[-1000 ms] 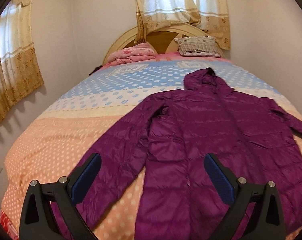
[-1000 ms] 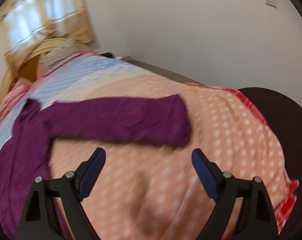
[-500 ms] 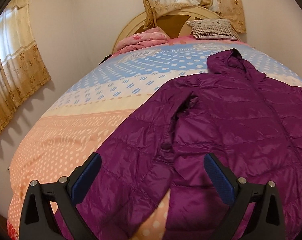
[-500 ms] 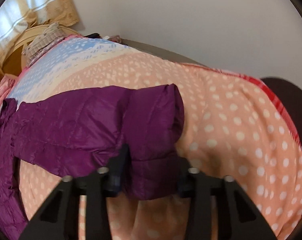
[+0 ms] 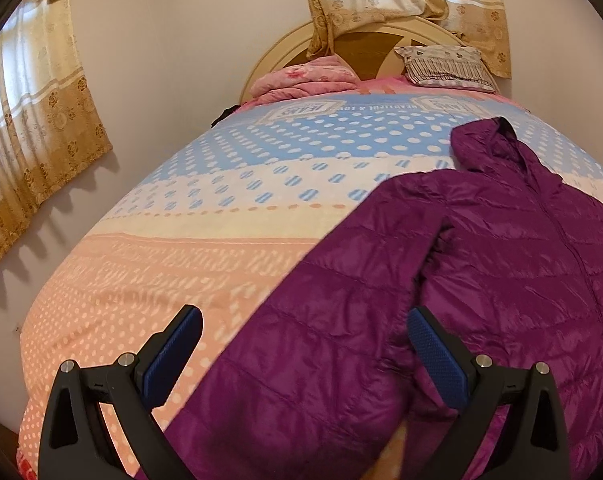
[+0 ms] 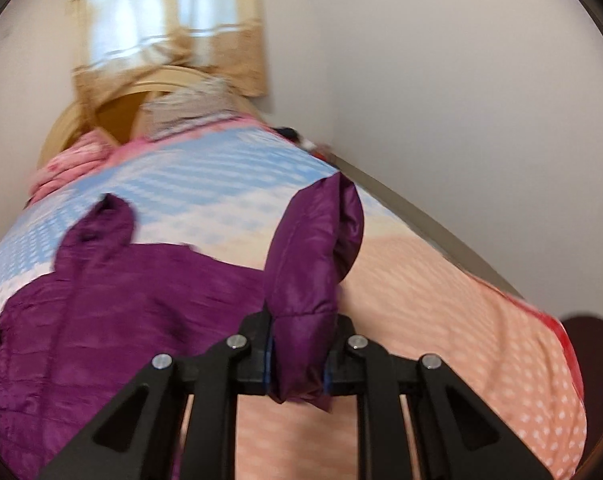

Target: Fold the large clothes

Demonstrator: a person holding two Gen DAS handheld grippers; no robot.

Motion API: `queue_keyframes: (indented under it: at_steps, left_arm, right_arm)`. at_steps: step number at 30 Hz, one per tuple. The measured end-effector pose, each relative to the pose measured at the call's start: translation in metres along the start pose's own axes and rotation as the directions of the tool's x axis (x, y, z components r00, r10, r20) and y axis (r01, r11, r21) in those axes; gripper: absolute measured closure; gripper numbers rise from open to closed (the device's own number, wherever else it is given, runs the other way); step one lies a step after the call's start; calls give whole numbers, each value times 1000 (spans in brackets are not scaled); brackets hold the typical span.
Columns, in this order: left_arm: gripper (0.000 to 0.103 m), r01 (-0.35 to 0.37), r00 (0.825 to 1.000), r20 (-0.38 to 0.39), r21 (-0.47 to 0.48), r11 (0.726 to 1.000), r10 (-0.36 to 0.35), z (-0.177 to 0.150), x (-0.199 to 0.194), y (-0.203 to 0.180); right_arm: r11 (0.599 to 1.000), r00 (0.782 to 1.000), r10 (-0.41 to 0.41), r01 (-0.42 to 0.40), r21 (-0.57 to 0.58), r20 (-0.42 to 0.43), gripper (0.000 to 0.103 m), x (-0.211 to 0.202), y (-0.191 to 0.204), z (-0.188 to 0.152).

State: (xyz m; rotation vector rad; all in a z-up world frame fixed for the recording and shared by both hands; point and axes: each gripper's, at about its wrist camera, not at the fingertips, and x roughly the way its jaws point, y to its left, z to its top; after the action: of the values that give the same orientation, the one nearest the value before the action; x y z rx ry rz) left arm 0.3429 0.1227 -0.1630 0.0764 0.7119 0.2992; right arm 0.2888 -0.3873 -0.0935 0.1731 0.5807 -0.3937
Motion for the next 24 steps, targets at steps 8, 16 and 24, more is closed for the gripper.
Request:
queue_keyframes:
  at_steps: [8,16,24]
  left_arm:
    - [1,-5,1000,-10,-19,1000,5,-3,7,17]
    - [1,-17,1000,5,-10,1000,17,0,9,22]
    - [1,-26,1000,5,7,1000,26,0,6,16]
  right_arm:
    - [967,987,159,-157,-203,-2,85,25,128,-5]
    - [924,962,255,-271,-271,-92,85,44,208,-45]
    - [868,907,368,-415,-274,-206,77,53,260,-89]
